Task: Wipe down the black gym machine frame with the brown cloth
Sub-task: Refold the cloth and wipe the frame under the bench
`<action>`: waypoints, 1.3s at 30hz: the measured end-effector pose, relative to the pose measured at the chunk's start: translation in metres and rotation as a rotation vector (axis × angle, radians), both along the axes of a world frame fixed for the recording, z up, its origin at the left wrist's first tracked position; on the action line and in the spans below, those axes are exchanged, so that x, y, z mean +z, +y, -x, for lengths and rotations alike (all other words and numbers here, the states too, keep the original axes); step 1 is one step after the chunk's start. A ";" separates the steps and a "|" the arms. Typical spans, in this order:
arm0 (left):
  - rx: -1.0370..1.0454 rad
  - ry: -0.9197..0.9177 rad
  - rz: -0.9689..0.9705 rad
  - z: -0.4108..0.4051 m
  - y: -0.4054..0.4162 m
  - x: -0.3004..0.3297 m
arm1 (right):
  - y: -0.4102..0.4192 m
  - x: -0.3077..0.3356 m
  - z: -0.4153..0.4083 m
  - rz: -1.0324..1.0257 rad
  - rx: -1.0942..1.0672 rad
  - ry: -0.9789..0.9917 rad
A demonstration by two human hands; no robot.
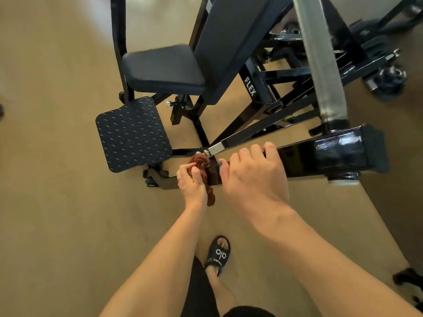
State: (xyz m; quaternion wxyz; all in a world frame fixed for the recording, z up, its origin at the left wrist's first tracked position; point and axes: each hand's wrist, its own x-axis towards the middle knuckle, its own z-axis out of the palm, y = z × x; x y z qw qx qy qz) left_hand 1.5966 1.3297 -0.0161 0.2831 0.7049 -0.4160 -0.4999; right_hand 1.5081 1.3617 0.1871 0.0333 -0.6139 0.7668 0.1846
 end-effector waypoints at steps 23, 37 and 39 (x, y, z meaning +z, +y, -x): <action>-0.223 -0.015 0.249 -0.011 0.013 -0.005 | -0.020 -0.072 -0.043 -0.260 0.002 0.219; -0.446 -0.061 0.406 -0.040 -0.011 -0.049 | -0.032 -0.090 -0.055 -0.077 -0.162 0.200; -0.438 -0.070 0.425 -0.042 -0.011 -0.051 | -0.029 -0.096 -0.056 -0.065 -0.135 0.192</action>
